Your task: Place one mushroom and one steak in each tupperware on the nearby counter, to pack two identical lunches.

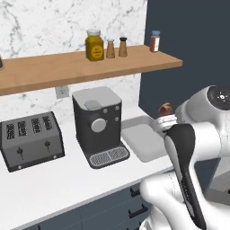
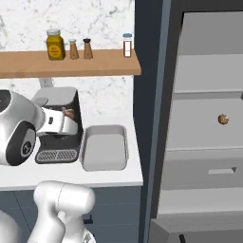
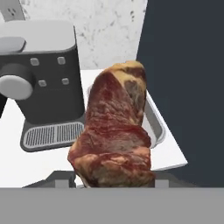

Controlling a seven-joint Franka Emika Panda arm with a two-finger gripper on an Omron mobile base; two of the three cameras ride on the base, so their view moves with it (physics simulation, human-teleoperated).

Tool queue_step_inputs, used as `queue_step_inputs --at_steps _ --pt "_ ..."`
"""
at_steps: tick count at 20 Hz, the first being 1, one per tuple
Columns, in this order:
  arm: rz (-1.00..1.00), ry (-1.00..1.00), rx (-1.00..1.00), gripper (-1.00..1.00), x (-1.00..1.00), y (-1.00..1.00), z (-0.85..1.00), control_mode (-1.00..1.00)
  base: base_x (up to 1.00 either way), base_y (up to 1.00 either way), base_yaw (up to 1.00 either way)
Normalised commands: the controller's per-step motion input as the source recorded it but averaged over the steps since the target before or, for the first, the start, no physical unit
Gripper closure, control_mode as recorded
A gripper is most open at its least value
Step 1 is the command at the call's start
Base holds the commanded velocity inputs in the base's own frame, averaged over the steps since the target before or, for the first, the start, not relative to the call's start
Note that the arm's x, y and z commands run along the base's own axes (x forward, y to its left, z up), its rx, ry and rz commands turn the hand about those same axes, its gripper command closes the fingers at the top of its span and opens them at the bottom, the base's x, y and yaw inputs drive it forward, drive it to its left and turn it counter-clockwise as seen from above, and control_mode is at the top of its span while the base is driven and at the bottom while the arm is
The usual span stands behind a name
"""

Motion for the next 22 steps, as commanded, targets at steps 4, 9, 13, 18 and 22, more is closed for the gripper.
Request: queue_step_inputs --at_steps 4,9,13,18,22 --pt "0.13 0.04 -0.02 1.00 0.80 -0.29 -0.48 -1.00 0.00 0.00 0.00" --pt "0.15 0.07 -0.05 1.00 0.75 -0.22 -0.53 -1.00 0.00 0.00 0.00" --pt "0.05 0.16 -0.06 1.00 0.62 -0.02 -0.57 -1.00 0.00 0.00 0.00" --pt "0.00 0.14 -0.07 1.00 0.56 0.00 -0.57 -1.00 0.00 0.00 0.00" --pt "0.02 0.00 -0.01 1.00 0.53 -0.21 -0.29 -1.00 0.00 0.00 0.00"
